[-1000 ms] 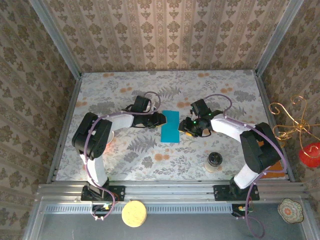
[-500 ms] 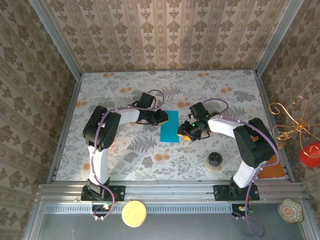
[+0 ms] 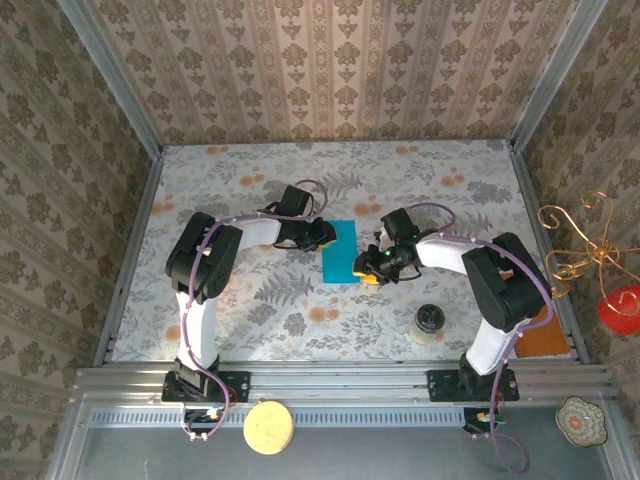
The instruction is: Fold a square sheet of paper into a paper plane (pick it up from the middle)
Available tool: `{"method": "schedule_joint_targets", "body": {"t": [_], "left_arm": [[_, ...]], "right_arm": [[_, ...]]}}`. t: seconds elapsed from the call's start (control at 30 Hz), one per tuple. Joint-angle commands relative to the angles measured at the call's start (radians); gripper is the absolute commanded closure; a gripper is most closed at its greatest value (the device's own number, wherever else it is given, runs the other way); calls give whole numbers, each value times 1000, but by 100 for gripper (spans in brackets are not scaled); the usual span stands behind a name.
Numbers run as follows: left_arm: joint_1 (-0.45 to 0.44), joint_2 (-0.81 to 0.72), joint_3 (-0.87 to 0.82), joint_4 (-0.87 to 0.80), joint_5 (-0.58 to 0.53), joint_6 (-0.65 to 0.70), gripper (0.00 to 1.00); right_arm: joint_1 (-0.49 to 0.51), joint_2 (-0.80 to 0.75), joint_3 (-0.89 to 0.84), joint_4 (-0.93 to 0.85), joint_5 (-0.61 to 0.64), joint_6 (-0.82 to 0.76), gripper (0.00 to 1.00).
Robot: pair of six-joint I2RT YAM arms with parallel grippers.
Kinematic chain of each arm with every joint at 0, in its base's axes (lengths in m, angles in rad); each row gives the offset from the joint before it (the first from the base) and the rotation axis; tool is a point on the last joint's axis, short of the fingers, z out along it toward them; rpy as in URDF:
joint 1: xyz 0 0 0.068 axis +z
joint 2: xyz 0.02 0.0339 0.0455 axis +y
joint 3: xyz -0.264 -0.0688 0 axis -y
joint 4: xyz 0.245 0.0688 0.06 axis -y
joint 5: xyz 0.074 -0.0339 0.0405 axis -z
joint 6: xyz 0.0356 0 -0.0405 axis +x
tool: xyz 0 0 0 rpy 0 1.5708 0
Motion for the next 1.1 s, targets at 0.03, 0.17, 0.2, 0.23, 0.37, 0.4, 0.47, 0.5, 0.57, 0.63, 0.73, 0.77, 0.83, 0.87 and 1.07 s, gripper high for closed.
{"method": "schedule_joint_targets", "body": {"t": [0.03, 0.17, 0.2, 0.23, 0.37, 0.4, 0.47, 0.5, 0.57, 0.63, 0.73, 0.77, 0.83, 0.87, 1.07], "left_arm": [[-5, 37, -32, -85, -81, -25, 74], [-5, 37, -34, -82, -77, -28, 74], [-6, 37, -31, -83, -77, -28, 74], [-7, 37, -31, -85, -76, -28, 75], [-10, 37, -31, -83, -75, -28, 75], [-10, 38, -31, -83, -74, -28, 74], [-11, 39, -31, -80, -68, -28, 75], [-11, 40, -30, -79, -67, -28, 74], [-13, 40, -29, -78, -64, -28, 74], [-13, 39, -27, -77, -61, -28, 74], [-13, 39, -24, -77, -57, -27, 74], [-13, 40, -22, -77, -56, -27, 74], [-13, 40, -21, -77, -55, -27, 74], [-14, 39, -22, -77, -54, -27, 75], [-14, 9, -15, -77, -44, -14, 75]], "right_arm": [[-9, 18, -25, 37, -55, 1, 65], [-11, 18, -37, 74, -81, 8, 66], [-12, 15, -40, 84, -85, 11, 68], [-14, 9, -47, 98, -85, 17, 69], [-23, -18, -75, 143, -79, 35, 72], [-24, -22, -79, 149, -77, 39, 73], [-25, -25, -84, 158, -75, 43, 74], [-25, -27, -86, 163, -74, 47, 75], [-24, -29, -94, 182, -76, 55, 76], [-26, -30, -94, 188, -77, 57, 77], [-26, -28, -96, 203, -84, 62, 77], [-25, -27, -96, 210, -88, 66, 77], [-26, -25, -96, 216, -89, 69, 77], [-26, -25, -97, 218, -89, 70, 78], [-26, -36, -100, 204, -79, 69, 86]]}}
